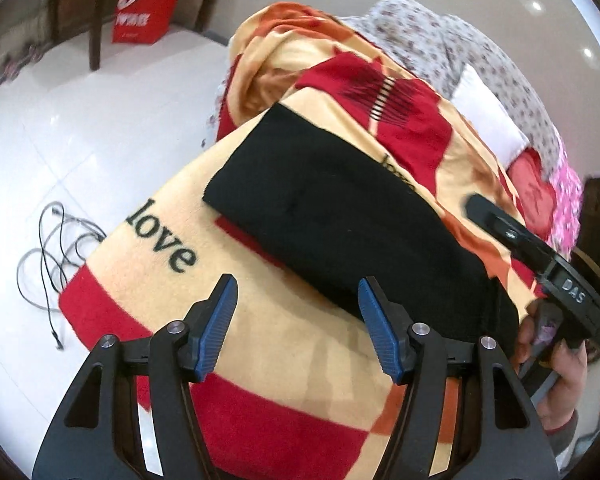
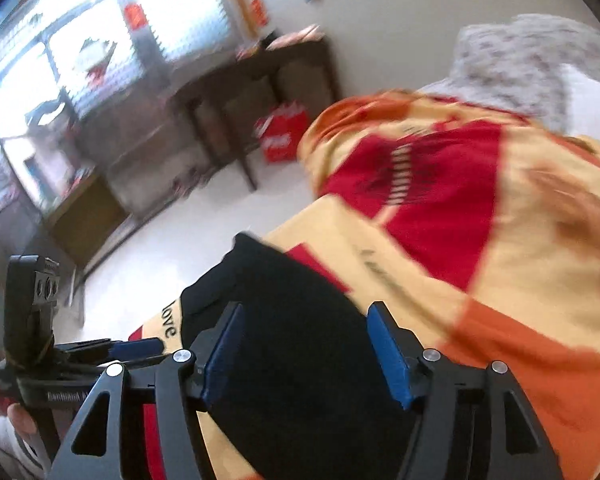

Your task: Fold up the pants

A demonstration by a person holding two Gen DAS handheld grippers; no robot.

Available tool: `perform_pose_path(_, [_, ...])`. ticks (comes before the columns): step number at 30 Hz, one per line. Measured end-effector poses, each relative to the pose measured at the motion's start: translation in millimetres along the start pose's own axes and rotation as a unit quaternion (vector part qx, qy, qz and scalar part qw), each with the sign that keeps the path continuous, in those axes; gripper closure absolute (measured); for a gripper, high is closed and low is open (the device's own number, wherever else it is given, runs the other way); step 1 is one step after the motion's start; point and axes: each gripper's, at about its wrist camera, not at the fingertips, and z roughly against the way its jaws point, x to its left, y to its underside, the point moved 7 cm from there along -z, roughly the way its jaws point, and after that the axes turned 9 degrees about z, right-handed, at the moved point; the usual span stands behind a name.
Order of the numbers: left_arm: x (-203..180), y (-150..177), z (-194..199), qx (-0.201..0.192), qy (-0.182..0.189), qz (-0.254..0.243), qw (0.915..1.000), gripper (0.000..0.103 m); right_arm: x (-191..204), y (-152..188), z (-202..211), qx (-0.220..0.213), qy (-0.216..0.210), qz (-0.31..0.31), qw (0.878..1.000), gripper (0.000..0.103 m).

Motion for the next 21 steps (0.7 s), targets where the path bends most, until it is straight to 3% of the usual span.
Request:
perform_pose_path(5, [4,-6,-16,0.011,0.005,0.030,0.9995,0.040,10,-24,-57,0.048,0.012,0.055,0.997,0.041])
perform_pose_path(12, [1,-21,-26,0.000,0.027,0.043,0.9987,0.029,10,-25,-119,0.101,-0.041,0.074,0.991,0.040])
perform_pose_path(14, [0,-23,-27,-0.007,0.032,0.040,0.9987,0.027,9,-23,-126,0.093,-0.074,0.057,0.991,0.045])
perform_pose_path(17, [-2,-28,-30,-0.020,0.043,0.029,0.9985,0.028,4,-23,-126,0.078,-0.099,0.031,0.991,0.063])
perform_pose_path(18, [-3,-29,-31,-0.022,0.046,0.024,0.9984,0.046,3,-24,-122,0.072,-0.104,0.025,0.992,0.071])
perform_pose_path(19, [-4,-30,-32,-0.019,0.046,0.024,0.9985,0.058,3,-25,-116,0.064,-0.107,0.021,0.992,0.078])
perform_pose_path(20, [-6,-32,-32,-0.016,0.047,0.019,0.9986,0.074,3,-27,-111,0.055,-0.107,0.019,0.993,0.080])
perform_pose_path(21, [-10,-34,-27,-0.021,0.055,0.012,0.9982,0.078,3,-29,-104,0.045,-0.108,0.015,0.993,0.083])
